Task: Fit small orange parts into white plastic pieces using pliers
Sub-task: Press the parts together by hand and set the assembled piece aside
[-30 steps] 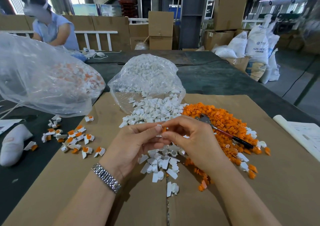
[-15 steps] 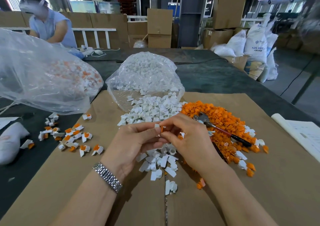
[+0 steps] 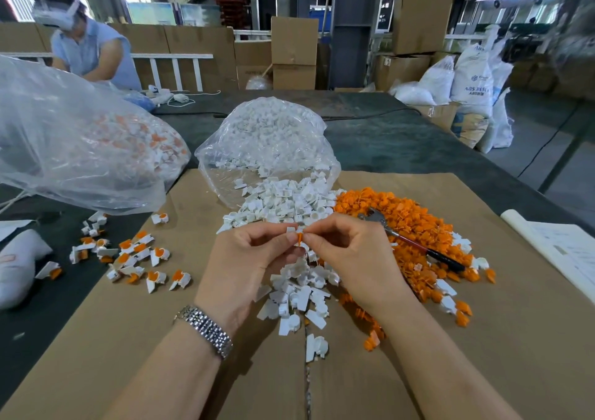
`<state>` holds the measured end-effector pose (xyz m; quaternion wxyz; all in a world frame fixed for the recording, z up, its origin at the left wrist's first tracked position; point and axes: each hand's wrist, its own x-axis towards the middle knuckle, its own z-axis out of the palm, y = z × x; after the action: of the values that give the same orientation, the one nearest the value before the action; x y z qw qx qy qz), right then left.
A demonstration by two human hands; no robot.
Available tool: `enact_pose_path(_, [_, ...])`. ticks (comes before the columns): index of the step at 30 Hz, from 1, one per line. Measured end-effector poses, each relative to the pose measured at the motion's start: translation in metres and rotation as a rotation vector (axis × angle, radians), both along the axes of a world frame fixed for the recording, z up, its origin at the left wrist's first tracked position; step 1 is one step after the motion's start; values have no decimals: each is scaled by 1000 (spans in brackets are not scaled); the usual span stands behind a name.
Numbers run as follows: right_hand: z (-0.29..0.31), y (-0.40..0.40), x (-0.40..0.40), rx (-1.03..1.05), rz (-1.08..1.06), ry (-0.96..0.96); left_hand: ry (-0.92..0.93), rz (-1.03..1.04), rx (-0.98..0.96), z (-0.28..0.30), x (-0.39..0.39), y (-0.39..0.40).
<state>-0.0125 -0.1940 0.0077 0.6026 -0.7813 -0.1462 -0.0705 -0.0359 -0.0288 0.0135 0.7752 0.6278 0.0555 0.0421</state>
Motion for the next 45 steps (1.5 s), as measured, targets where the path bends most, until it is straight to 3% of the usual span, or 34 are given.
enact_pose_path(5, [0,-1,0,2,-6,16,-12,26,56,-2,-1,-3])
enact_pose_path(11, [7,-6,-4,-29,169,-20,54,-31,-139,1,1,3])
enact_pose_path(26, [4,-6,-1,-78,116,-125,46,-2,44,3,-2,3])
enact_pose_path(29, [3,-6,0,-53,98,-108,48,-61,6,4,-3,5])
enact_pose_path(33, [2,-9,2,-14,149,-19,77,-51,-60,4,-1,8])
enact_pose_path(38, [3,-13,4,237,233,219,71,-103,-128,2,1,11])
enact_pose_path(45, [2,-9,4,281,193,260,82,-124,-132,3,1,10])
